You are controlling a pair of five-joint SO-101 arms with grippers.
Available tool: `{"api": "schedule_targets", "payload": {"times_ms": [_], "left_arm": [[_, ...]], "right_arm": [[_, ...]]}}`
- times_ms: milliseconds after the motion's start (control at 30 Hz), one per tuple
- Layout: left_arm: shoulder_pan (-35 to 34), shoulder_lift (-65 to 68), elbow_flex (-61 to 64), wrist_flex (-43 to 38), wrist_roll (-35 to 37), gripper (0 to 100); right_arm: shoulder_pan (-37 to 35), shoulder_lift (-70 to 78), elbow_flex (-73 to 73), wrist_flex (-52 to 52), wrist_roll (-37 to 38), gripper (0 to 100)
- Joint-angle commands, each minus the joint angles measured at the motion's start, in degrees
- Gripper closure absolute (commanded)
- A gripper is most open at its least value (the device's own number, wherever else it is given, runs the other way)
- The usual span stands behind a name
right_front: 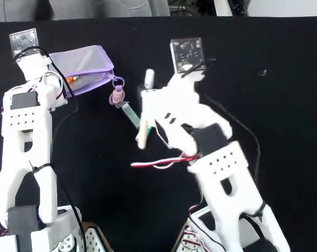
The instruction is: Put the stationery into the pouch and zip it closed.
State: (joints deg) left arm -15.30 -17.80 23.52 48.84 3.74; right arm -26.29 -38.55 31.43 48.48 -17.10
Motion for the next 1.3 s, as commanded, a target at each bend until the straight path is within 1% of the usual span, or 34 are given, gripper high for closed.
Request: {"api": "schedule_targets", "payload": {"times_ms": [0,100,333,433,567,767,867,967,1067,1267], "left_arm": [[0.75,-0.97,-0.66,-0.62,0.26,97],[0.75,-0.97,-0.66,-0.62,0.26,97],[0.92,-0.97,-0.66,-0.62,0.26,97],[1.1,-0.97,-0.66,-0.62,0.26,97],[1.1,-0.97,-0.66,-0.62,0.26,97],[1.1,-0.88,-0.66,-0.62,0.26,97],[1.19,-0.88,-0.66,-0.62,0.26,97],[1.19,-0.79,-0.66,-0.62,0.26,97],[1.19,-0.7,-0.66,-0.62,0.26,97],[1.19,-0.53,-0.66,-0.62,0.26,97]], "right_arm": [[-3.6,-4.0,1.71,-9.14,0.79,98.7],[-5.19,-5.93,4.44,-14.86,0.79,98.7],[-5.54,-11.12,10.42,-29.27,0.79,98.7],[-6.77,-13.76,13.76,-35.34,0.88,98.7],[-8.97,-14.9,21.14,-48.26,1.49,98.7],[-10.55,-14.9,34.24,-75.52,13.19,98.8],[-11.34,-14.73,37.32,-82.9,17.93,98.8],[-11.43,-12.26,37.58,-85.01,20.31,98.8],[-11.43,-6.81,36.62,-88.88,20.66,98.8],[-11.43,8.04,32.75,-103.12,20.66,98.8]]}}
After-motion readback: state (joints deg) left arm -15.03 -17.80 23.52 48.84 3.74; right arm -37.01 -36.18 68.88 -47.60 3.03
